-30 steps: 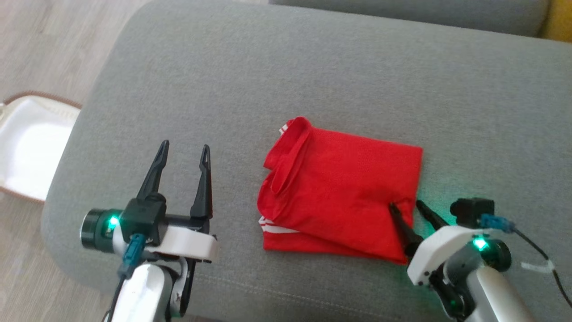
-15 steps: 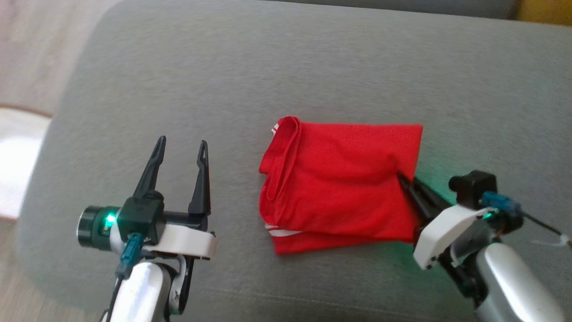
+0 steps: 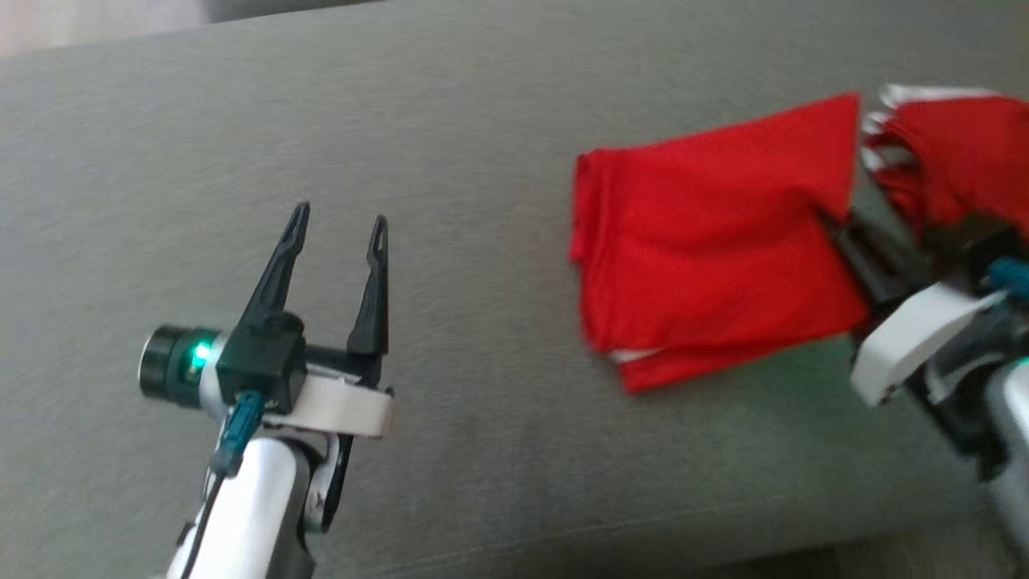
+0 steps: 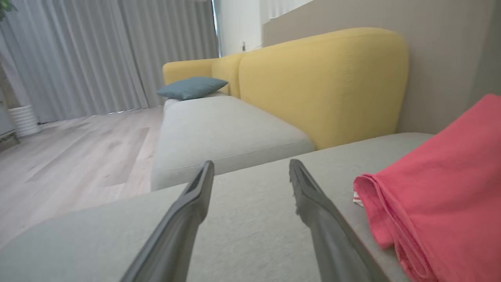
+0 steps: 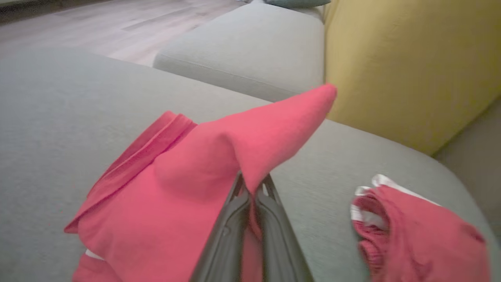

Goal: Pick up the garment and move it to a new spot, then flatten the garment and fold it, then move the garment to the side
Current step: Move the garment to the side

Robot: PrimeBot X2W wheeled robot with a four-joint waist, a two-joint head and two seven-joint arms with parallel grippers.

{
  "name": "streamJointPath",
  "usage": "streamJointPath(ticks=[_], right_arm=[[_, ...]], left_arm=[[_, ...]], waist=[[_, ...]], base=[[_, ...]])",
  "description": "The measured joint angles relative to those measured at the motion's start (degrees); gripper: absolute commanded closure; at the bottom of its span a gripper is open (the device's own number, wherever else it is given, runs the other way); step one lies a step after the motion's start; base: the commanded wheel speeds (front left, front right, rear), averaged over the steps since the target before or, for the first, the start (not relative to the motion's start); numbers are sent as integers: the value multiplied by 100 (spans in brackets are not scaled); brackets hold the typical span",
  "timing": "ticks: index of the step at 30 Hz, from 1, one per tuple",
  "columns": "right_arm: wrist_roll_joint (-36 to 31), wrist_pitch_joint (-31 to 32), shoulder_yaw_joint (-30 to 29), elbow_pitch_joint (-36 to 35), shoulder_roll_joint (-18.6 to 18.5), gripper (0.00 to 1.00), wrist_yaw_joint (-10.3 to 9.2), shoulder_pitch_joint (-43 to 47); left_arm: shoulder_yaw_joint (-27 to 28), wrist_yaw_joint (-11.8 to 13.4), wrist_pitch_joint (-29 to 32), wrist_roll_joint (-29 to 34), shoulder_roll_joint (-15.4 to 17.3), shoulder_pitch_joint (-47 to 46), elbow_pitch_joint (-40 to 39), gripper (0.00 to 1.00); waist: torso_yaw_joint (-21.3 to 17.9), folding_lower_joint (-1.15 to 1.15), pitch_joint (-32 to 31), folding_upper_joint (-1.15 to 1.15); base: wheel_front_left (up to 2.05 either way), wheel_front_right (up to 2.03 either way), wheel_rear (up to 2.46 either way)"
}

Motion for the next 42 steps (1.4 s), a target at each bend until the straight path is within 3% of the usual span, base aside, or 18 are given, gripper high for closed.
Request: streamJointPath(ticks=[7,19,25,36,37,39,40,41,42], right_arm=[[75,-11,-401,224,-489,100,0,-492],[-114,-634,-1413,1569,-949,100,0,-1413],[-421,-672,-1650,1901,-921,100,0,-1741],[-1148,-720,-2473,3162,-417,100,0,-2116],[-1212,-792,-2549,3250,-400,95,0,-2119],[-1377,-1061,-2726,3375,-325,60,0,-2142],[-1439,-1174,-2830,3448,-269,22,0,-2179],[-1540,-1312,-2933,3487,-214,0,0,-2203],[-1640,-1504,-2970,3488,-163,0,0,-2203]], left_arm=[[-178,-154,-38,121,9,-426,8,0],[-423,-359,-40,343,80,-1141,46,0],[-606,-439,-40,438,70,-1412,37,0],[-926,-554,-40,528,-65,-2035,0,0],[-948,-555,-40,528,-81,-2043,-7,0],[-968,-555,-41,524,-96,-2042,-11,0],[-968,-552,-40,523,-96,-2042,-12,0],[-969,-550,-40,522,-96,-2042,-13,0],[-968,-549,-40,521,-93,-2038,-12,0]], waist=[[-602,0,349,0],[-911,0,1313,0],[-950,0,1640,0],[-698,0,2090,0],[-655,0,2107,0],[-577,0,2124,0],[-548,0,2122,0],[-524,0,2110,0],[-509,0,2088,0]], base=[[0,0,0],[0,0,0],[0,0,0],[0,0,0],[0,0,0],[0,0,0],[0,0,0],[0,0,0],[0,0,0]])
